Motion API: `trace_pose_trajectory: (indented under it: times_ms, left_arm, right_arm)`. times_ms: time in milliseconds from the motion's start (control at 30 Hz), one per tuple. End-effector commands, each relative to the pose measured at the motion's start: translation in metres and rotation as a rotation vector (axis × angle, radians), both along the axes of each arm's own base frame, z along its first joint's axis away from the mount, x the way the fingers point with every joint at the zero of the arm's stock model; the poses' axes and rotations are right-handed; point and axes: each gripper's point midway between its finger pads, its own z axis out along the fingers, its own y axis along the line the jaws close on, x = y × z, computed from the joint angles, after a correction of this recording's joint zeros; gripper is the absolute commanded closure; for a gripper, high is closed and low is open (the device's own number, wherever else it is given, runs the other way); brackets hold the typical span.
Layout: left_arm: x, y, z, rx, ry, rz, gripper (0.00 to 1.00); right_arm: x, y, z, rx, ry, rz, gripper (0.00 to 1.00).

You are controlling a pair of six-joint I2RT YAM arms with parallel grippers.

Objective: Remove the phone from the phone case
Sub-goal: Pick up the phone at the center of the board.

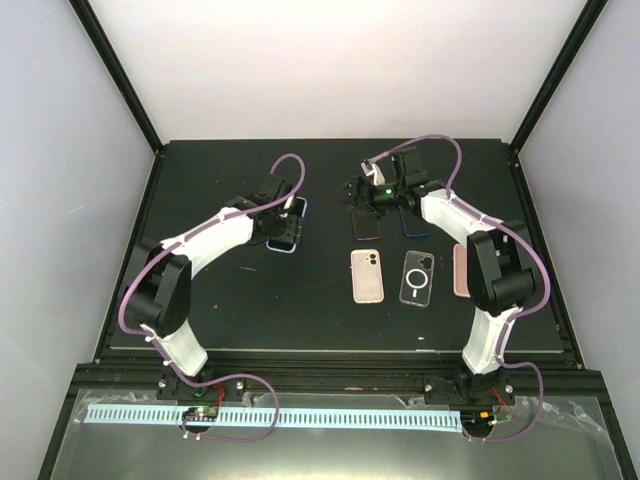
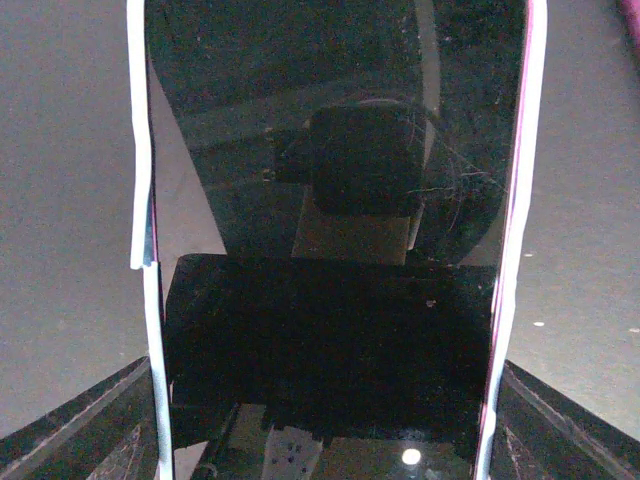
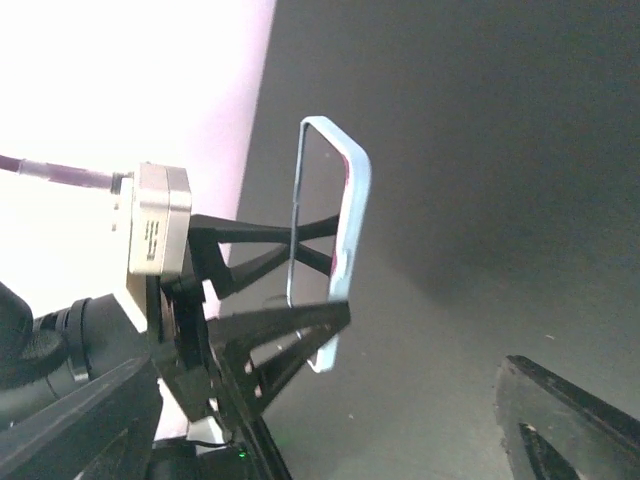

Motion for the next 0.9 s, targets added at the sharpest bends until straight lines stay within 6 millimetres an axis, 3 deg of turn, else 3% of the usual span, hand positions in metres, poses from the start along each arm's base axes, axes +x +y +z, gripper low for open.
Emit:
trace_pose_trajectory:
  times_ms: [0, 367, 867]
  left_arm:
    - [0.011, -0.028, 0.057, -0.133, -0.173, -0.037, 0.32]
    - [-0.007, -0.065, 0.112, -0.211, -0.307, -0.148, 0.33]
    - [-0.028, -0.081, 0.147, -0.248, -0.337, -0.245, 0.33]
  right_arm:
    - [-0.001, 0.021, 0.01, 0.09, 0.036, -0.003, 0.11]
    - [-0.008, 0.05, 0.023, 0.118, 0.011, 0.05, 0.28]
    - [-0.016, 0.046, 0.062, 0.168, -0.07, 0.08, 0.93]
